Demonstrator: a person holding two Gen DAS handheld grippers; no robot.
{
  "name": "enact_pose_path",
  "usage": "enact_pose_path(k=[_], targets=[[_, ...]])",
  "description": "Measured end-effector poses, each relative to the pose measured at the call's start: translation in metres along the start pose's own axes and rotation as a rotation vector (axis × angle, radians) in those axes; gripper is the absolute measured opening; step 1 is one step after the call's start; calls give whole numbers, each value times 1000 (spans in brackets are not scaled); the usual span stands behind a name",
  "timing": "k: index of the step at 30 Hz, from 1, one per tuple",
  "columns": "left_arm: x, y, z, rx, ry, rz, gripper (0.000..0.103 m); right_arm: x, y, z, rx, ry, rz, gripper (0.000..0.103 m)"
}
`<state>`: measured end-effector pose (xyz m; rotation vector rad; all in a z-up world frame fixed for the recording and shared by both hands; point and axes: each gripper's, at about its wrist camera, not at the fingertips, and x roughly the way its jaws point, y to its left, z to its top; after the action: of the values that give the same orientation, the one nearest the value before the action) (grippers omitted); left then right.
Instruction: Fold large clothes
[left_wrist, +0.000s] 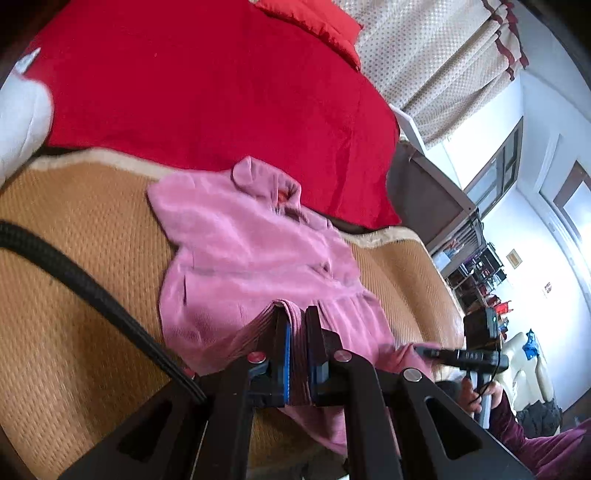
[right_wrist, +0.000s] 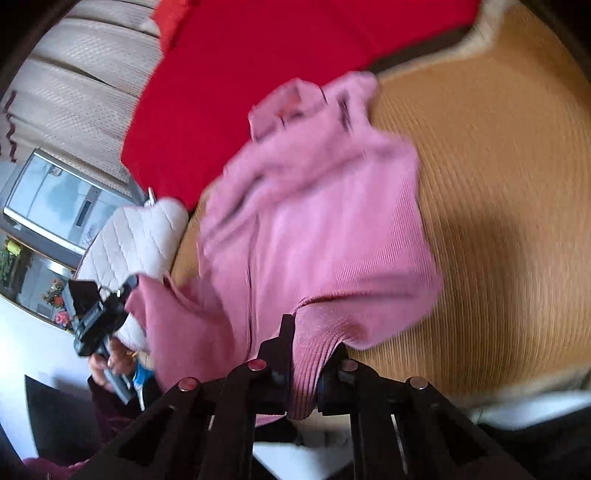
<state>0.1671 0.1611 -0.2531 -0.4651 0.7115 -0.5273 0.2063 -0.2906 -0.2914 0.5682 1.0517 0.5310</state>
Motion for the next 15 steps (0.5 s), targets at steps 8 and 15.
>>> enact_pose_path(k=[8,15], targets=[[29,28,96,-26,-94,81,7,14,7,137,55,-203,21,9],[120,95,152,-143,-110,190,8,95,-24,260,166,-239,5,9]])
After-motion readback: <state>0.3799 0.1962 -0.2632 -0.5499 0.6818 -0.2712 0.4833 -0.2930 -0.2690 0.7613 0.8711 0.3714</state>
